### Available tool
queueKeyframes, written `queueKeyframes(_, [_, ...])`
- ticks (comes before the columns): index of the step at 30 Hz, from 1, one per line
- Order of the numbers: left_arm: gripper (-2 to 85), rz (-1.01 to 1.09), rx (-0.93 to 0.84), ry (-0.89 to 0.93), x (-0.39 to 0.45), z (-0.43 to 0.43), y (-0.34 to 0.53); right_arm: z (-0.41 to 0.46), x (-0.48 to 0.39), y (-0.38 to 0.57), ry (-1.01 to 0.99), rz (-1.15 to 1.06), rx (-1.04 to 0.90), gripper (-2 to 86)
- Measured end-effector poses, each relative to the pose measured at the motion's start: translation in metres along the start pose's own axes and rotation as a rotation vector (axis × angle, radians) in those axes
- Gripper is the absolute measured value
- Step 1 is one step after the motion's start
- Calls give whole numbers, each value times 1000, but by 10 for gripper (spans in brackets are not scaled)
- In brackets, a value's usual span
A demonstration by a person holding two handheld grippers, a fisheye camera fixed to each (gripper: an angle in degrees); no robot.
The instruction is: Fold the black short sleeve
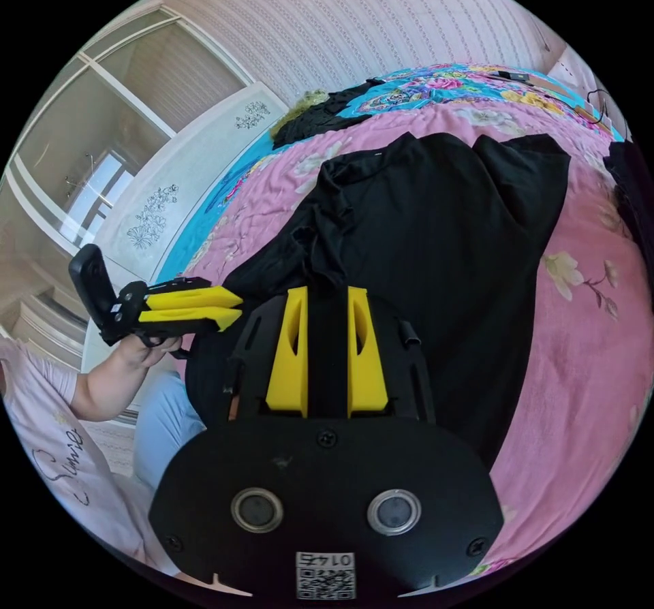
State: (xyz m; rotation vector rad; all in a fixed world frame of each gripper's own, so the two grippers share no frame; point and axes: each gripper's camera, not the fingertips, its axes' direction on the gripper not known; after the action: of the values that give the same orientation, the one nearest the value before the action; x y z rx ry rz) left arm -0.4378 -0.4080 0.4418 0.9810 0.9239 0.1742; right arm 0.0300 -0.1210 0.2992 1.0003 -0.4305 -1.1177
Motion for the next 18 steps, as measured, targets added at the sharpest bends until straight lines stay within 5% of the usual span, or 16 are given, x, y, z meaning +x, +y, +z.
queueKeyframes(5, [81,-48,63,-160,-18,3,-25,26,1,-15,-20,9,-37,71])
queueKeyframes(10, [11,-142,-77,-67,-61,45,-41,44,0,-29,-21,17,-96,13])
queueKeyframes(18, [-10,-235,280,-225,-82,-100,43,52,-73,-120,-53,-285,-104,3])
